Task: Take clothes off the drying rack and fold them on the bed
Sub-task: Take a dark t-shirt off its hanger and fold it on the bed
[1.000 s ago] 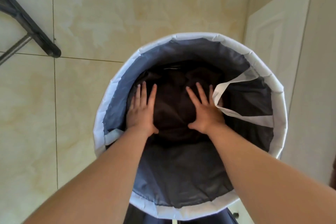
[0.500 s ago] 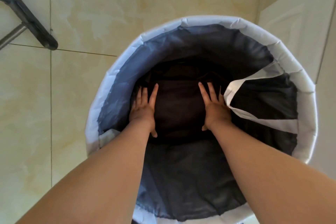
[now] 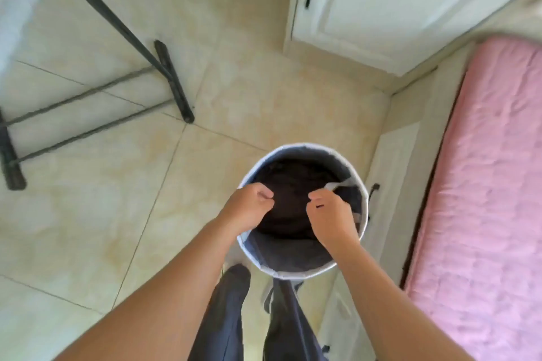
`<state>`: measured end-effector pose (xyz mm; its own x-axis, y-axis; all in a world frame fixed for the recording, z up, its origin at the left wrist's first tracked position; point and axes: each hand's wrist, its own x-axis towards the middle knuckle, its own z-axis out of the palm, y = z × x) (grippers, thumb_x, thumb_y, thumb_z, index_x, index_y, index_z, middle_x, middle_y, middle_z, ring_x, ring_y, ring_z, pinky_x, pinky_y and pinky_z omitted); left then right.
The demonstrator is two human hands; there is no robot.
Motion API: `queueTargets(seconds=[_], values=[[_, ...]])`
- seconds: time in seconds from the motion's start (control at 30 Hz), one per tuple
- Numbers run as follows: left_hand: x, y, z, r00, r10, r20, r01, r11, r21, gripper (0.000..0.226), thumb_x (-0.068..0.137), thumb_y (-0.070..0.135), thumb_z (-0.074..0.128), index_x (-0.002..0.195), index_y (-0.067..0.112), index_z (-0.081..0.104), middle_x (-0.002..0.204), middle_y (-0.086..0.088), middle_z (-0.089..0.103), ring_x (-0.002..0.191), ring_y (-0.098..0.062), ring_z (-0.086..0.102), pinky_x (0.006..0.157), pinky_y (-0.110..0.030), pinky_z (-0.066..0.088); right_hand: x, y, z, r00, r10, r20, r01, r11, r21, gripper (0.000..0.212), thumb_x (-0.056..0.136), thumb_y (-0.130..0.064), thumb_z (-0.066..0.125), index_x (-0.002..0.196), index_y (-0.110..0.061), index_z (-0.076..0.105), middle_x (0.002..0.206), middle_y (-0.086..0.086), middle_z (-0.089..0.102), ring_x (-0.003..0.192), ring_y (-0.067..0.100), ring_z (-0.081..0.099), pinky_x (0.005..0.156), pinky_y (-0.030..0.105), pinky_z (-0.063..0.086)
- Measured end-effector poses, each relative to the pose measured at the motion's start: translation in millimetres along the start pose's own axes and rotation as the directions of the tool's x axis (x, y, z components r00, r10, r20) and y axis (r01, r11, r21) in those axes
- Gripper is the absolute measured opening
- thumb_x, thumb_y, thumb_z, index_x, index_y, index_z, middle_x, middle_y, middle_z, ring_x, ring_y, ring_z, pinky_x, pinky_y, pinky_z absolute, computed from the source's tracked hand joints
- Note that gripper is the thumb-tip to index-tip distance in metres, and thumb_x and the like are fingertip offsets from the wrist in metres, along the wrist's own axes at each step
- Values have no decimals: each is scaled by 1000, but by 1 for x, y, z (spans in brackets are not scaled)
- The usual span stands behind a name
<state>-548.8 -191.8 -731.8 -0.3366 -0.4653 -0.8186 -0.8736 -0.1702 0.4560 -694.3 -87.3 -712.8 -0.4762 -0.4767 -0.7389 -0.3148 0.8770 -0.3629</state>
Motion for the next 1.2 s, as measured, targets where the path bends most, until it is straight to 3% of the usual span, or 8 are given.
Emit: queueTargets(seconds=[0.07, 0.2, 0.33, 0.5, 0.6, 0.73, 0.93, 1.2], values=[[-40, 28, -46, 993, 26, -115, -27, 1000, -1, 14, 91, 22, 54, 94, 16, 67, 93, -1, 70, 81, -19, 66, 77, -28, 50, -32, -40, -50, 994, -86, -62, 88, 995, 42, 33, 93, -23, 47, 122, -31, 61, 116, 1, 66, 96, 21, 58, 78, 28, 41], [-123, 76, -128, 957, 95, -274, -76, 994, 78, 23, 93, 31, 52, 97, 14, 67, 102, -1, 68, 95, -22, 64, 85, -37, 52, -93, -108, -136, 936, -313, -164, 326, 943, 64, 19, 96, -22, 50, 107, -30, 64, 96, -4, 68, 87, 14, 61, 71, 26, 45], [-210, 105, -197, 890, 129, -438, -154, 988, -21, 19, 92, 34, 53, 85, 21, 65, 80, 7, 72, 71, -14, 65, 75, -37, 56, -153, -174, -190, 834, -512, -205, 525, 851, 14, 16, 95, -22, 53, 97, -33, 65, 90, -16, 66, 79, -6, 58, 62, 9, 40], [-325, 110, -257, 769, 166, -618, -235, 971, -33, 25, 94, 46, 51, 83, 27, 61, 75, 12, 70, 66, -4, 62, 65, -28, 47, -236, -262, -221, 691, -695, -198, 704, 709, -33, 15, 95, -21, 53, 95, -31, 64, 88, -16, 65, 81, 4, 62, 65, 14, 42], [-383, 98, -281, 723, 168, -670, -260, 965, -38, 26, 94, 50, 50, 86, 27, 62, 81, 14, 69, 69, 0, 62, 63, -26, 45, -292, -314, -219, 596, -788, -152, 788, 611, -78, 15, 97, -24, 51, 98, -31, 64, 90, -15, 64, 83, 4, 61, 69, 17, 43], [-442, 74, -316, 658, 178, -731, -278, 960, -16, 22, 93, 49, 52, 92, 30, 63, 92, 20, 64, 88, -4, 60, 80, -31, 49, -352, -367, -197, 488, -871, -62, 859, 491, -145, 18, 98, -27, 49, 106, -29, 65, 96, -17, 64, 84, 1, 59, 74, 18, 47], [-519, -9, -384, 533, 176, -828, -310, 951, 2, 10, 92, 40, 57, 96, 33, 64, 97, 20, 66, 94, -1, 60, 80, -23, 47, -422, -443, -134, 400, -916, 15, 907, 394, -146, 21, 97, -31, 47, 106, -28, 65, 102, -15, 66, 89, 7, 62, 83, 33, 53], [-595, -134, -491, 424, 152, -893, -318, 948, 10, 13, 94, 35, 58, 104, 28, 61, 99, 14, 64, 89, 3, 57, 69, -11, 39, -504, -561, -37, 333, -943, -19, 932, 332, -146, 16, 93, -26, 51, 98, -29, 65, 98, -15, 66, 88, 13, 63, 86, 34, 52]])
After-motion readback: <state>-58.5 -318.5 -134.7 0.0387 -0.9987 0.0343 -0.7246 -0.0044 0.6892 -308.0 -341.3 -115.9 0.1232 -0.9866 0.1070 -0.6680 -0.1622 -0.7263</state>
